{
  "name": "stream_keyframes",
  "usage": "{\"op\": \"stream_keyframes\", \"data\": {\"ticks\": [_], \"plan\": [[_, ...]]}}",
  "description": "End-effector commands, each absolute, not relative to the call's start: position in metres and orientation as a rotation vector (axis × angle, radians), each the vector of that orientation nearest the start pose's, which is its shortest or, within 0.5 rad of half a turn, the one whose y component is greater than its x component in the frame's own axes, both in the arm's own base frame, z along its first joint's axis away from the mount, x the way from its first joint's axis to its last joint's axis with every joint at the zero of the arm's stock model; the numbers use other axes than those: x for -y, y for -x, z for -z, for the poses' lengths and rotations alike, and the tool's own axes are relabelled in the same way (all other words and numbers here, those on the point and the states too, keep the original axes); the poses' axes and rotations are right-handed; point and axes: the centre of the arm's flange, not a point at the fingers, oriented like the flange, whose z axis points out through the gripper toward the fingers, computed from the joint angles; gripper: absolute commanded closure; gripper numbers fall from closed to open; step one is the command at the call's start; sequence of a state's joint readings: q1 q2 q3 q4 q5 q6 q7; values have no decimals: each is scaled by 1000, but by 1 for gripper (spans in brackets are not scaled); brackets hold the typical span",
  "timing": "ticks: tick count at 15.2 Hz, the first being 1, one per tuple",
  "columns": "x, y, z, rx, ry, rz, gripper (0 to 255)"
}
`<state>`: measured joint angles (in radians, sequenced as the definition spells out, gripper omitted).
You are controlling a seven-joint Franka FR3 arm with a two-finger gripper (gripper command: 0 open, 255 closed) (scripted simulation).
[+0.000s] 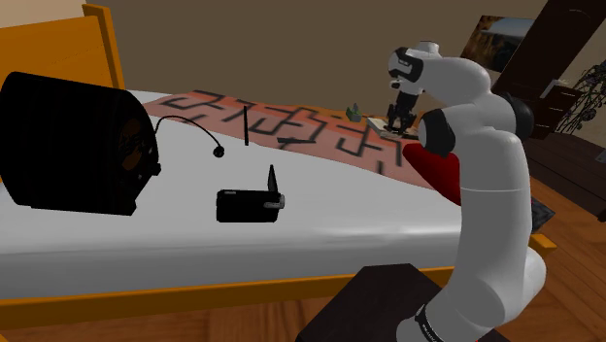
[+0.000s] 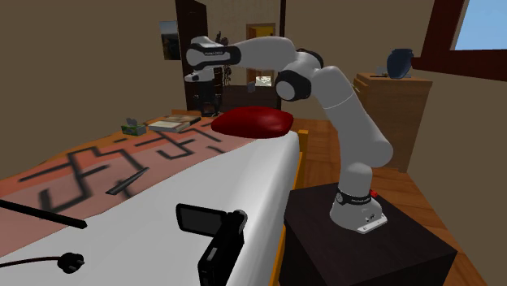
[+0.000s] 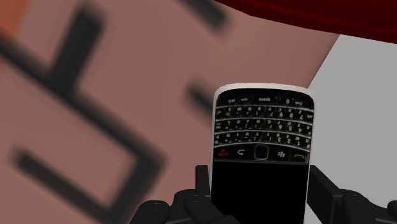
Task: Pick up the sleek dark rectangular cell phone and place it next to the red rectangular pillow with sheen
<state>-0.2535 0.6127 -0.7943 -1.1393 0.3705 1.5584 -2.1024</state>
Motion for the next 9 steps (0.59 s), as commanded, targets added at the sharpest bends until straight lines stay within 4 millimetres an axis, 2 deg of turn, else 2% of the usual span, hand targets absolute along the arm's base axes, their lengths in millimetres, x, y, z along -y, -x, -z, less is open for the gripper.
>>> {"op": "stream_keyframes", "data": {"ticks": [1,9], "plan": [[482,-501,-503,1682,2612,-84,255],[482,-501,-461,1682,2612,-84,255]]}}
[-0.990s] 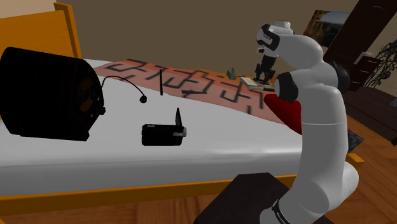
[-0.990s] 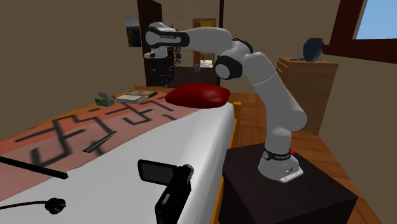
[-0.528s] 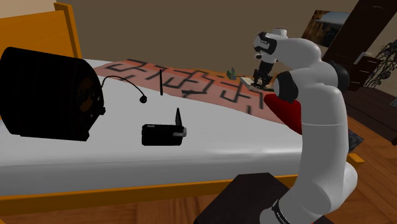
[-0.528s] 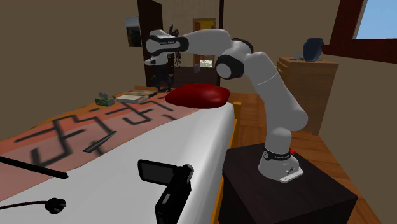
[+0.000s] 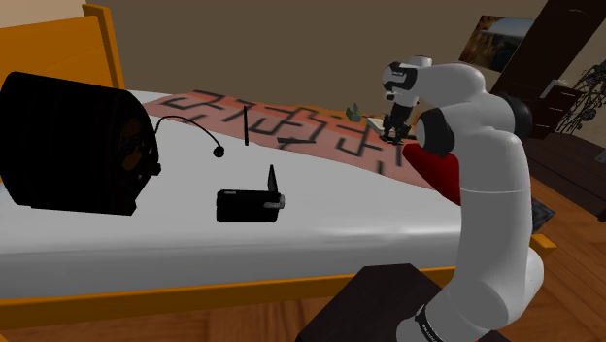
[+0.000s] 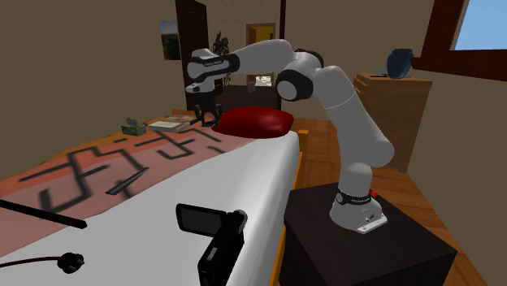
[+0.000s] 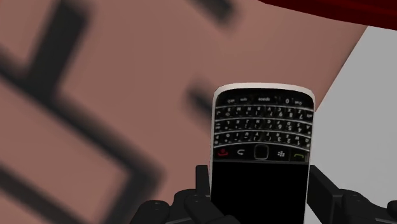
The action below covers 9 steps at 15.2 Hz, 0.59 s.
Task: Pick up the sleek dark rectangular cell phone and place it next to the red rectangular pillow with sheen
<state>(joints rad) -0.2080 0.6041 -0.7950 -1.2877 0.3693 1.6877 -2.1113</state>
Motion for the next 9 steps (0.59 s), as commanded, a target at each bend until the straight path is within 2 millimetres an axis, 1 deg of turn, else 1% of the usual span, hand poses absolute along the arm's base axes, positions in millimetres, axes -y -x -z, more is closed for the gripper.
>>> {"op": "stream_keyframes", "data": {"ticks": [1,9], "plan": [[482,-501,-456,1682,2612,-84,255],[482,-501,-414,1682,2612,-84,255]]}}
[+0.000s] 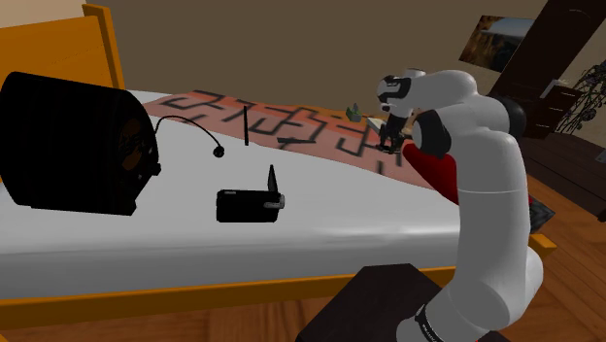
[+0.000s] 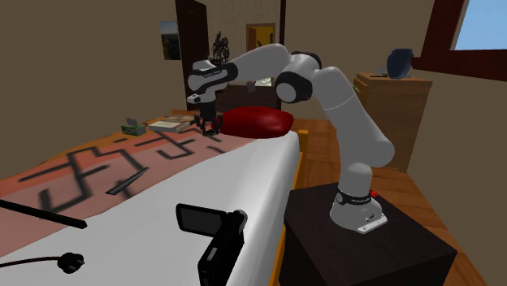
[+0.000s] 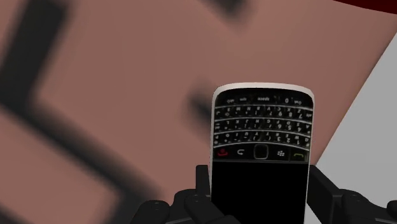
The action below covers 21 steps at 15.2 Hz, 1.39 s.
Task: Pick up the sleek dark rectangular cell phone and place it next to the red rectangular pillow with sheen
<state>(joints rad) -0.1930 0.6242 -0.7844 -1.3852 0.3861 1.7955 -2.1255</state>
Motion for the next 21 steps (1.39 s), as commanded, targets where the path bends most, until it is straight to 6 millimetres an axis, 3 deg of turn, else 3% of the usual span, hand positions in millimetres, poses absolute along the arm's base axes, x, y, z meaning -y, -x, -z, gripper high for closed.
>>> {"op": "stream_keyframes", "data": {"ticks": [1,13,20,21], "plan": [[482,-501,-408,1682,2612,-84,255],[482,-501,-344,1682,2612,-84,255],[482,-501,-344,1682,2612,-84,255],[482,-501,-344,1682,2612,-84,0]]}}
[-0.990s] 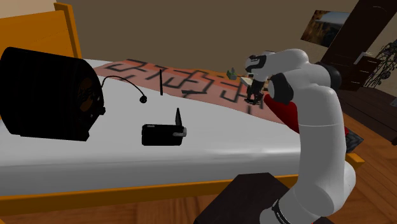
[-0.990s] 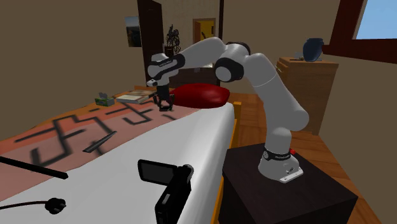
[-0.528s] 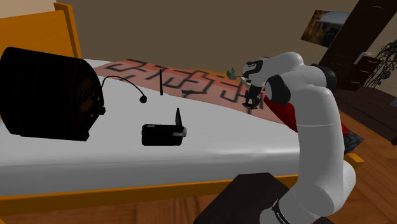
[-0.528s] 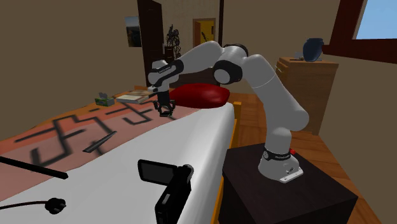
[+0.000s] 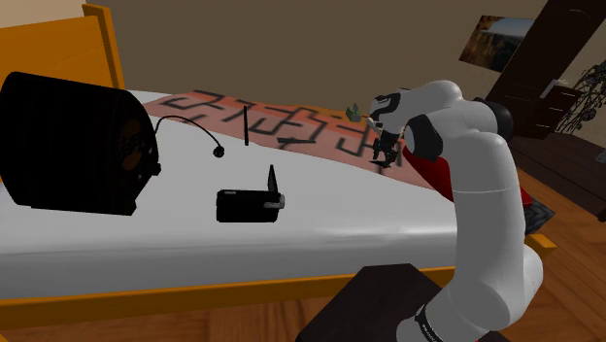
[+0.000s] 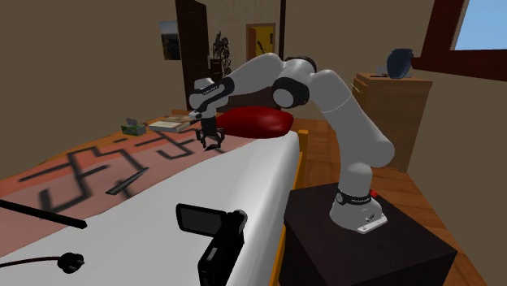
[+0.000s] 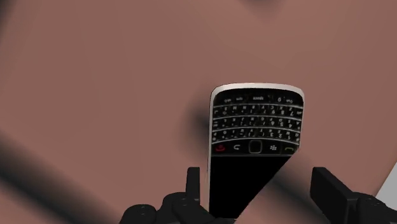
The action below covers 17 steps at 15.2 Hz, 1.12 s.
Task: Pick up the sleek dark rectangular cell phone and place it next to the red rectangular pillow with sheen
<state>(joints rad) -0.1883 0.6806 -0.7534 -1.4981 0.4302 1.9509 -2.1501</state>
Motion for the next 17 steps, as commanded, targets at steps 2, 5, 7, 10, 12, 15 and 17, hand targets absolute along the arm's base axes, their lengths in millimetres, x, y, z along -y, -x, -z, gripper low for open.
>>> {"op": "stream_keyframes", "data": {"ticks": [2,5,7,10,12,15,17], "plan": [[482,-501,-344,1682,2612,-84,0],[482,-501,-344,1682,2612,-84,0],[482,-502,-370,1682,2612,-84,0],[482,-504,-394,1682,2612,-84,0],[482,-504,-394,1682,2612,-84,0],[482,-504,-394,1682,2612,-84,0],[482,-504,-393,1682,2612,-84,0]]}}
